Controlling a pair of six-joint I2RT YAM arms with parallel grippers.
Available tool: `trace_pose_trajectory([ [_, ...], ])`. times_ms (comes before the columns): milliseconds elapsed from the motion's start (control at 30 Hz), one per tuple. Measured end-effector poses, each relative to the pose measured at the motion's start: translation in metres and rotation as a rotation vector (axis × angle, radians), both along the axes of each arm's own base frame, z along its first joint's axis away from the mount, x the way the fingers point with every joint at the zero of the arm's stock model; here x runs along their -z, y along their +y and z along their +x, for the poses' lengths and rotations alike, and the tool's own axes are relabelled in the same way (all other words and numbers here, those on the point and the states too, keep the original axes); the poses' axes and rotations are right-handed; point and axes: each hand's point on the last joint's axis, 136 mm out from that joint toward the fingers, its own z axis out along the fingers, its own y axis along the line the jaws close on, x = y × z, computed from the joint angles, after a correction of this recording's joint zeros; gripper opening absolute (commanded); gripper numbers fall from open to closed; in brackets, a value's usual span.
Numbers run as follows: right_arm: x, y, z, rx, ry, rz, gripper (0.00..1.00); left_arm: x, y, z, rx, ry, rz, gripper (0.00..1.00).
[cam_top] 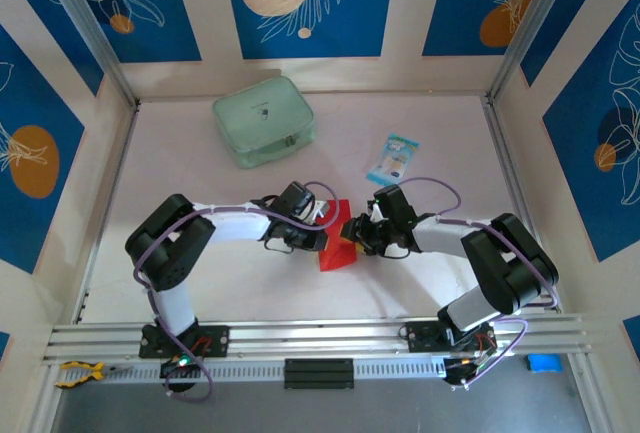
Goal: Fold a paper plane with a square sheet of paper (pick it up from the middle)
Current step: Turn over the paper at the center of the table.
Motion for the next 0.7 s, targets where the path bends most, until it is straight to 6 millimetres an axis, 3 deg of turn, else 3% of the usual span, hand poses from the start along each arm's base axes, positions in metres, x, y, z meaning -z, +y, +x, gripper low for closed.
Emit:
trace_pose_trajectory([
  [700, 0.004, -0.004, 0.011, 0.016, -0.022, 0.039, 0.26, -0.001, 0.000, 0.000, -0.002, 0.001, -0.001, 0.08],
])
